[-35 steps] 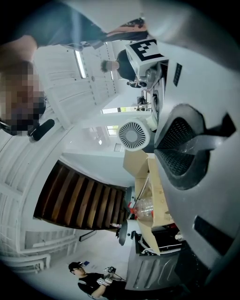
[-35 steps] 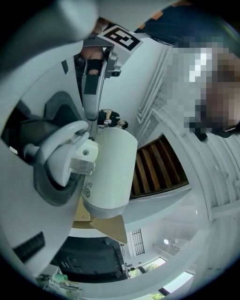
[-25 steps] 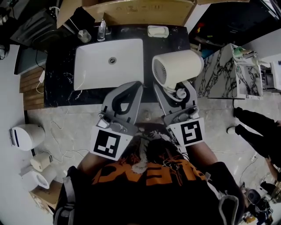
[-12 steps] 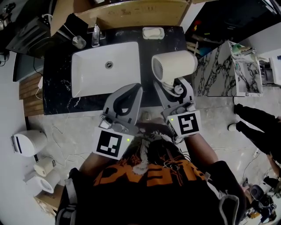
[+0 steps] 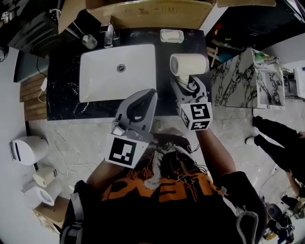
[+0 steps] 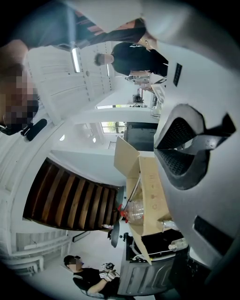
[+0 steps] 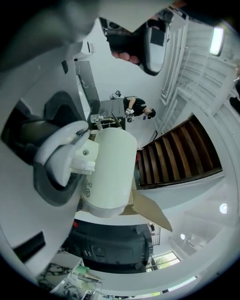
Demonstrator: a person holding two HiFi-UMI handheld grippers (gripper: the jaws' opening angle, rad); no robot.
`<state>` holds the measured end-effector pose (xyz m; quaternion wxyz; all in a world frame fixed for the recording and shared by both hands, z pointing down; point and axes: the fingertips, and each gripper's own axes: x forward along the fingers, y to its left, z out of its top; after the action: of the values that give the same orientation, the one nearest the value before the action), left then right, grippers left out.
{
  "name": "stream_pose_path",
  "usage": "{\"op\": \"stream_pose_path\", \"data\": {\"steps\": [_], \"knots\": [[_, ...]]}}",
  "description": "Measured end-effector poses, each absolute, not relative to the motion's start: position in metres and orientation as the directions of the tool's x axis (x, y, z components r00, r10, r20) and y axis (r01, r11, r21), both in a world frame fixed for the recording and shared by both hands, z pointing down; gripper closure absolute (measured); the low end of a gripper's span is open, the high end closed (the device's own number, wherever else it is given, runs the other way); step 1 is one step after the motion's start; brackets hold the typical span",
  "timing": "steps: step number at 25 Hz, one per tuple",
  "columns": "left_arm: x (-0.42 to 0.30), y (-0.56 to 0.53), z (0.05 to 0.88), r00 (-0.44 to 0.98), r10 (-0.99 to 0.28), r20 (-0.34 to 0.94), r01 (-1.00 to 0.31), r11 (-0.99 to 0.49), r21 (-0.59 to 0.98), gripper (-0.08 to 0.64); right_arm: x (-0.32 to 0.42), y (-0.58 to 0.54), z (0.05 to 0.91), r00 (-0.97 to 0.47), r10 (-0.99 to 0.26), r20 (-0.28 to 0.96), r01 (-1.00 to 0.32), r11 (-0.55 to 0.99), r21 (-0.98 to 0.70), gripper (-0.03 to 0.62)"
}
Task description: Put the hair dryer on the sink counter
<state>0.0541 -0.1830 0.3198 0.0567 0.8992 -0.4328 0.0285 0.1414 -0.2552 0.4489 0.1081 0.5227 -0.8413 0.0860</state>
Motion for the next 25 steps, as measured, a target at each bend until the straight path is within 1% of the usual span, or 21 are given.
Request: {"op": "stream_pose_path", "data": {"steps": [5, 10, 16, 25], "knots": [[0.056, -0.188, 0.342, 0.611, -0.781, 0.128, -0.792, -0.606, 0.080, 0.538, 0.148, -0.269, 0.491, -0.407, -0.844, 0.348, -0.906, 0.421, -0.040, 0.363], [0.067, -0.190, 0.369, 0.615, -0.769, 0.174, -0.785, -0.618, 0.046, 0.538, 0.157, -0.278, 0.527, -0.384, -0.819, 0.425, -0.914, 0.404, -0.047, 0.363], [0.078, -0.198, 0.405, 0.617, -0.748, 0.246, -0.775, -0.631, 0.024, 0.538, 0.164, -0.287, 0.551, -0.370, -0.800, 0.472, -0.917, 0.397, -0.047, 0.362], [0.087, -0.201, 0.406, 0.621, -0.742, 0.252, -0.772, -0.635, 0.031, 0.538, 0.166, -0.302, 0.581, -0.351, -0.757, 0.552, -0.914, 0.404, -0.029, 0.362]]}}
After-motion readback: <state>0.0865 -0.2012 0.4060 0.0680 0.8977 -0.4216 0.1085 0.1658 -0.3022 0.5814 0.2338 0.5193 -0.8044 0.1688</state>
